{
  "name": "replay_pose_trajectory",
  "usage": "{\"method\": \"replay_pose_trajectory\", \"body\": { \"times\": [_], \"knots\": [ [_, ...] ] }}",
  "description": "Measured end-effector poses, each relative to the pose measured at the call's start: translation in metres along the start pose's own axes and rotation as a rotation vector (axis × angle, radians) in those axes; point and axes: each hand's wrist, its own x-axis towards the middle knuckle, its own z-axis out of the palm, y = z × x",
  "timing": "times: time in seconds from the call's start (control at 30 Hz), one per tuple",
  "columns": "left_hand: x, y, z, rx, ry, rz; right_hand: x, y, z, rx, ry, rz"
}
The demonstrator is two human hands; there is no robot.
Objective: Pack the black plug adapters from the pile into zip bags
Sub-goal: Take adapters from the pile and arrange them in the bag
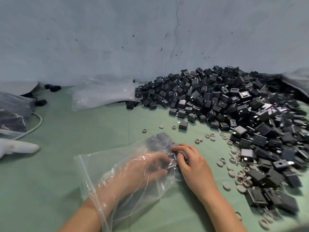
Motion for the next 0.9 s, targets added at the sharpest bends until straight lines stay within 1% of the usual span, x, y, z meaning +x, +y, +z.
{"method": "replay_pose_trajectory", "body": {
  "times": [0.13,0.23,0.27,0.33,0.37,0.43,0.53,0.63,0.8,0.83,0.9],
  "knots": [
    [-0.001,-0.001,-0.001,0.041,-0.012,-0.043,0.002,0.000,-0.001,0.044,-0.005,0.013],
    [0.003,-0.003,0.001,0.002,-0.014,-0.108,0.002,0.000,-0.002,0.075,-0.010,0.025],
    [0.005,-0.002,0.002,0.017,-0.019,-0.130,0.002,0.000,-0.002,0.082,-0.013,0.027],
    [0.008,-0.001,0.005,0.147,-0.022,-0.116,0.001,-0.001,-0.004,0.096,-0.016,0.028],
    [0.008,-0.001,0.006,0.144,-0.003,-0.108,0.001,-0.001,-0.004,0.100,-0.016,0.025],
    [0.009,0.001,0.006,0.036,0.014,-0.115,0.002,-0.002,-0.005,0.104,-0.019,0.019],
    [0.010,0.003,0.000,0.014,0.003,-0.112,0.003,-0.001,-0.005,0.092,-0.013,0.009],
    [-0.002,-0.005,-0.016,-0.035,0.121,-0.133,0.002,-0.004,-0.005,0.044,0.011,-0.016],
    [-0.066,-0.033,-0.058,0.042,0.188,-0.305,-0.003,-0.023,0.001,-0.072,0.047,-0.193],
    [-0.079,-0.036,-0.067,0.069,0.167,-0.343,-0.004,-0.030,0.004,-0.100,0.044,-0.245],
    [-0.097,-0.038,-0.078,0.106,0.062,-0.422,-0.009,-0.043,0.013,-0.142,0.035,-0.366]
  ]
}}
